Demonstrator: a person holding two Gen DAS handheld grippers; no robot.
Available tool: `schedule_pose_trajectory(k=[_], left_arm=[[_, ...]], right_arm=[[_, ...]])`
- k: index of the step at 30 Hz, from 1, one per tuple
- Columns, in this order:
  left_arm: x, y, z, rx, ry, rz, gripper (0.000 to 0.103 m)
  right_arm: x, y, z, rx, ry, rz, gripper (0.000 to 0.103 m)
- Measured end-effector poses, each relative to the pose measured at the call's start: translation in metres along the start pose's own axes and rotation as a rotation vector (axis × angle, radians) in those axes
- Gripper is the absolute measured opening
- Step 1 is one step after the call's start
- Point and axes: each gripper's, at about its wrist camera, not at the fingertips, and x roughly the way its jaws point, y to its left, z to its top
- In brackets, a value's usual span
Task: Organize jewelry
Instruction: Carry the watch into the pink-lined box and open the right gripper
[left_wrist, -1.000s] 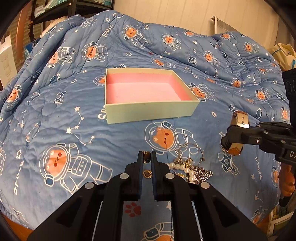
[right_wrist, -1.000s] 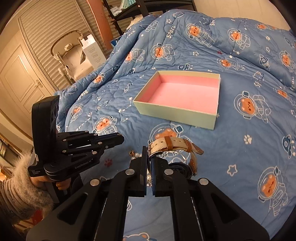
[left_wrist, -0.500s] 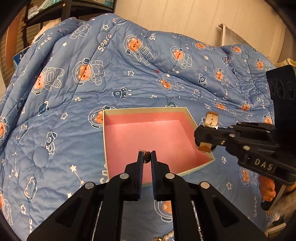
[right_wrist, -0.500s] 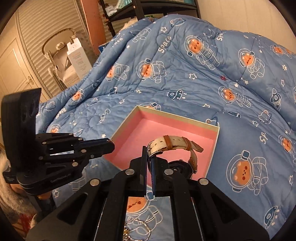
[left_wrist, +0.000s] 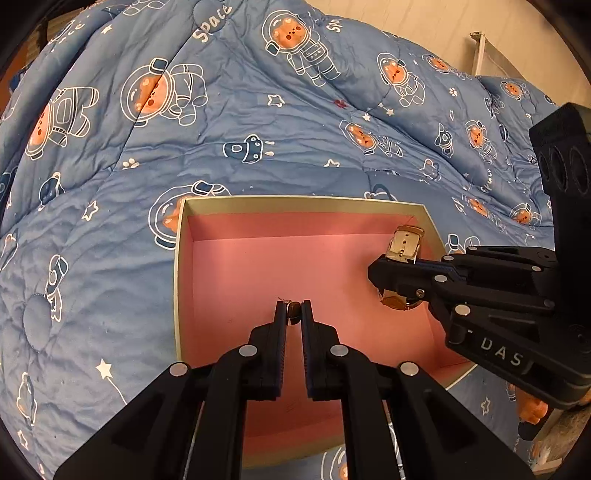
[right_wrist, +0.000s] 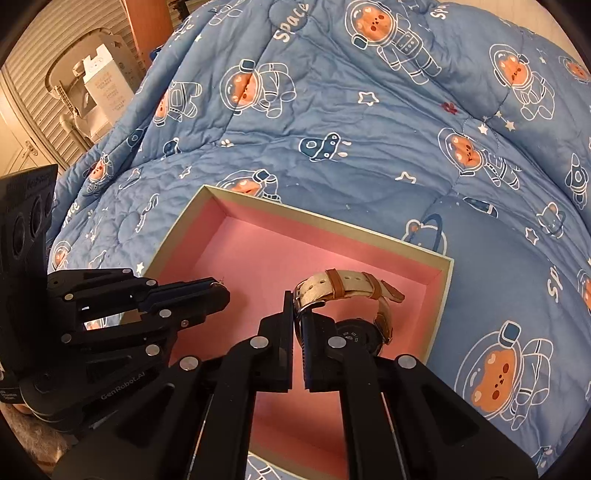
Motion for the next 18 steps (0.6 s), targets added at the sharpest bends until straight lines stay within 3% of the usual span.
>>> schedule_pose_trajectory(k=[18], left_arm=[[0.014, -0.004, 0.001, -0.004, 0.013, -0.014, 0.009]], right_arm=[[0.021, -0.009, 0.008, 0.046, 0.006, 0.015, 0.004]])
